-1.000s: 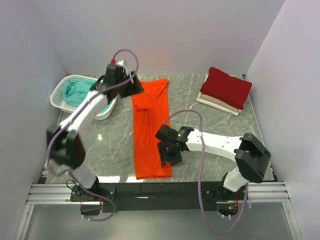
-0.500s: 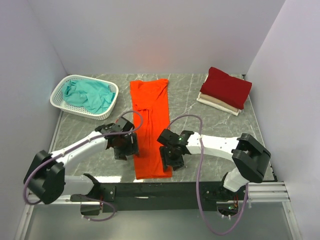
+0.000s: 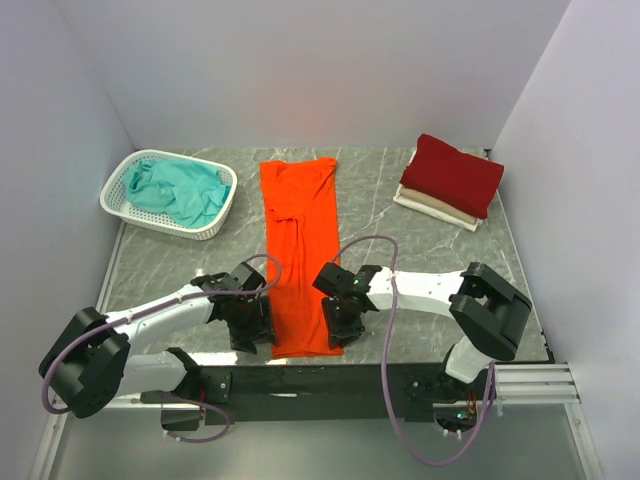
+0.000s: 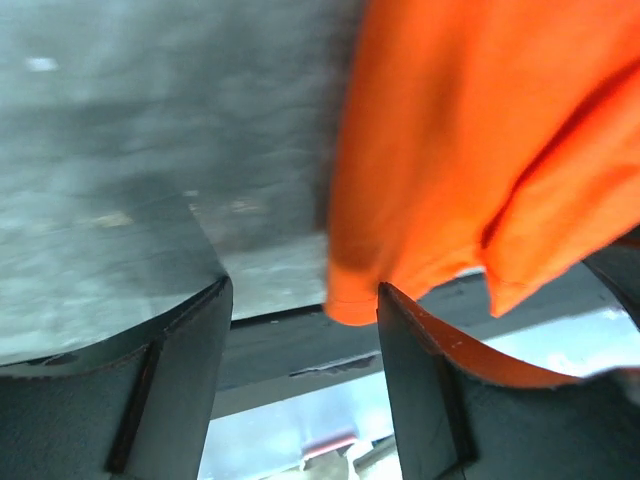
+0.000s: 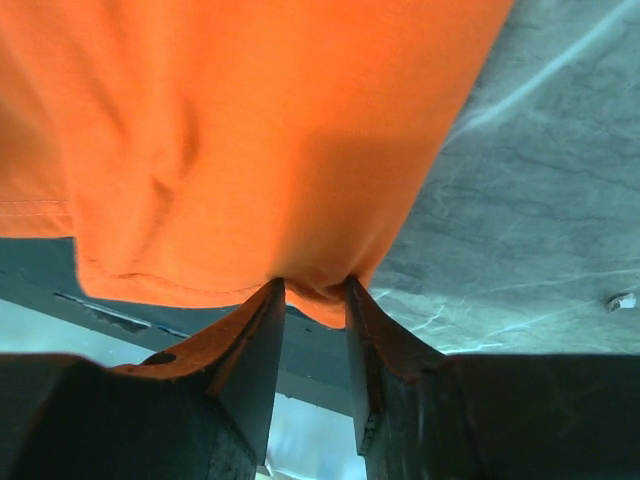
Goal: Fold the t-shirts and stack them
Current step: Fold the tshirt
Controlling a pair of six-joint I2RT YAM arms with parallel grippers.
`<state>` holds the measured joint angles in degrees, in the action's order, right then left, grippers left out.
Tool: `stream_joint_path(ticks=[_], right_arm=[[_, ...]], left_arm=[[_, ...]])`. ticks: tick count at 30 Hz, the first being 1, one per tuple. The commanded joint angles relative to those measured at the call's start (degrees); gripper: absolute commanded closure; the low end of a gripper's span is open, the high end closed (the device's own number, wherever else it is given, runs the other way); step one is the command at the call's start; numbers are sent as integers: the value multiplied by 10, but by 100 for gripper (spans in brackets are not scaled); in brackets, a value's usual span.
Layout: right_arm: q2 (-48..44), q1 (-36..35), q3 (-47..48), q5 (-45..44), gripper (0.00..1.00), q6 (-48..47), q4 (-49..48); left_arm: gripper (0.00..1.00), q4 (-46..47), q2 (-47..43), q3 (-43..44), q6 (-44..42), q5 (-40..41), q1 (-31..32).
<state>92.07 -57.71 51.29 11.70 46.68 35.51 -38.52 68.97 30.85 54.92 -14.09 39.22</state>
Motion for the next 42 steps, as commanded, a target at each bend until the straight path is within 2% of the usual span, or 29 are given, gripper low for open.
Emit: stream_joint_path(ticks=[1,5,8,10,11,12,14,15,16,17,20,31,42], right_arm=[[-9,1,-12,4,62,8,-10],[-15,1,-19,6,64,12,-13],[-15,1,-23,8,66,14,-17],[-15,1,-26,9,68,16,-18],[-15,0,-28,10,72,17,-19],[-15,1,-29,9,75,18,-19],[-24,1,-33,8,81,24,-18],[-27,1,-40,8,84,26,-19],[-35,1,-43,8,88,28,-21],[-39,1,-47,8,93,31,-22],[-47,1,-58,11,100,34,-27],[-76,6,-76,6,100,40,-15],[-119,26,-22,-20,100,37,32]], left_arm=[[35,60,5,-13,8,-38,3],[36,84,16,-31,8,-61,4],[44,90,16,-39,11,-66,5],[53,92,14,-43,14,-67,5],[58,97,15,-48,13,-69,5],[67,100,16,-52,15,-71,5],[78,107,23,-60,14,-76,6],[92,106,27,-62,13,-75,6],[99,102,30,-63,14,-68,7],[100,98,28,-62,15,-63,8],[100,78,14,-55,19,-40,9],[100,50,-8,-40,22,-22,9],[100,-9,-78,33,20,36,9]])
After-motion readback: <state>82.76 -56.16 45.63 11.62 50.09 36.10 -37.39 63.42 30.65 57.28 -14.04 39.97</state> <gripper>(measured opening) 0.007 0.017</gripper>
